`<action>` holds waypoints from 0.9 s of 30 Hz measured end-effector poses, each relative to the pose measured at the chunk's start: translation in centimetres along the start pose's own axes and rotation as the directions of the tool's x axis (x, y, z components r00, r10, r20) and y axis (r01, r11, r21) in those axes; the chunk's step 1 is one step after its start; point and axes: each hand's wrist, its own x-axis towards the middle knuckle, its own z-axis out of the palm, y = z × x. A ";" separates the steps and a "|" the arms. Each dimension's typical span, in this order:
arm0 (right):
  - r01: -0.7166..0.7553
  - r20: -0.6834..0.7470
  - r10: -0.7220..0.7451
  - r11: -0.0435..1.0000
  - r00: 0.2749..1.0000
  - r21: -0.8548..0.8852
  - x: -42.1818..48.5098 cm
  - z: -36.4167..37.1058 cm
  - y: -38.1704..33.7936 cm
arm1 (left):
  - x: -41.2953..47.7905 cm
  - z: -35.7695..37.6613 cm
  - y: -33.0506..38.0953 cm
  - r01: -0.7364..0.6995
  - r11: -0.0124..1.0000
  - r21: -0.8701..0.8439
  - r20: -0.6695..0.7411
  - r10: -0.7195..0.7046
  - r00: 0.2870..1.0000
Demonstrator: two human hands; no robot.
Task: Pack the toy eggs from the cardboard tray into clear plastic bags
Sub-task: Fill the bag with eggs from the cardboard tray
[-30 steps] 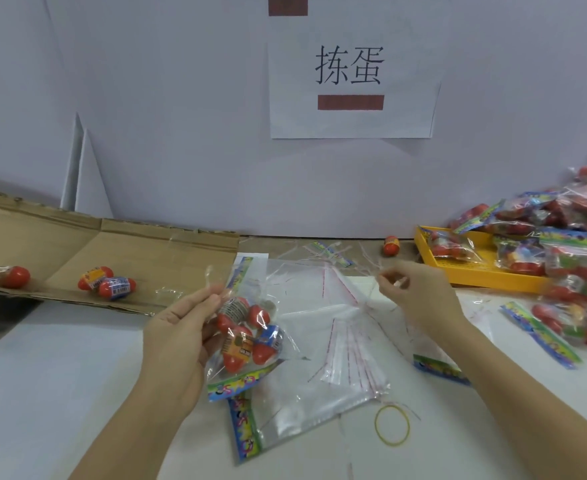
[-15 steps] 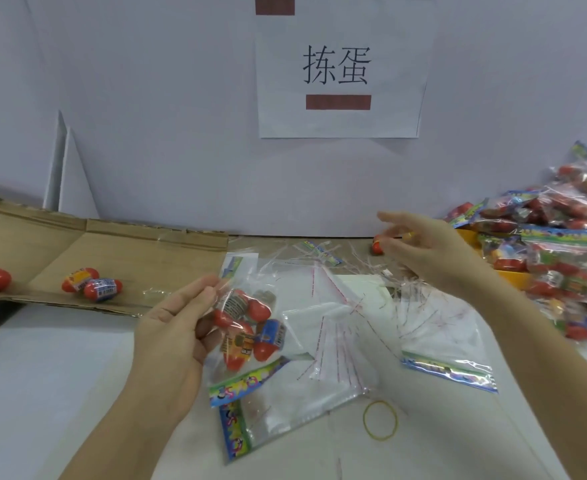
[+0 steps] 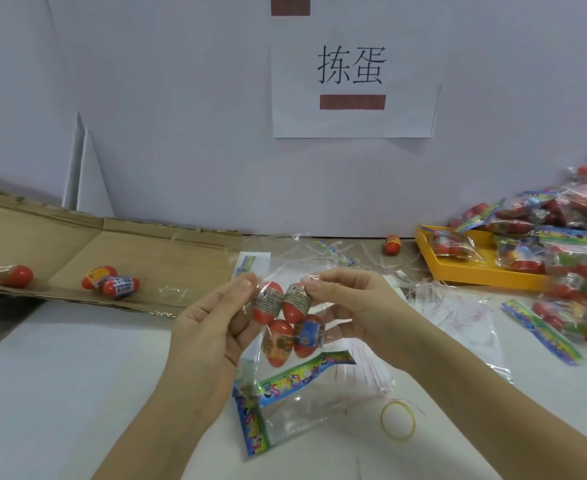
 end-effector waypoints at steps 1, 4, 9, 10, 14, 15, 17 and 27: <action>-0.002 -0.011 0.002 1.000 1.000 0.012 0.0 -0.1 -0.1 | 0.0 0.0 -0.1 0.019 1.000 0.010 -0.003 -0.019 1.000; -0.002 -0.046 0.001 1.000 0.999 -0.020 0.0 0.0 0.0 | 0.0 -0.1 -0.3 0.018 0.998 0.053 -0.015 -0.017 1.000; 0.091 -0.164 -0.093 0.996 0.982 -0.020 0.2 -0.4 -0.1 | 0.0 -0.1 -0.2 -0.043 0.991 0.123 -0.027 0.046 0.999; 0.100 -0.171 -0.099 0.995 0.980 -0.001 0.2 -0.5 -0.2 | 0.0 0.0 -0.1 -0.053 0.989 0.137 -0.038 0.059 0.998; 0.109 -0.131 -0.099 0.991 0.986 0.073 0.3 -0.5 -0.1 | 0.0 -0.1 -0.1 -0.082 0.985 0.154 -0.058 0.092 0.994; 0.105 -0.123 -0.094 0.990 0.988 0.089 0.2 -0.4 0.0 | 0.0 -0.1 -0.1 -0.079 0.985 0.153 -0.055 0.088 0.995; 0.104 -0.111 -0.091 0.988 0.990 0.112 0.1 -0.2 0.2 | 0.0 -0.2 0.0 -0.049 0.991 0.121 -0.030 0.053 0.998; 0.139 -0.057 -0.132 0.982 0.990 0.126 0.0 0.0 -0.3 | -0.7 0.5 0.2 0.041 0.999 0.002 -0.025 -0.040 0.999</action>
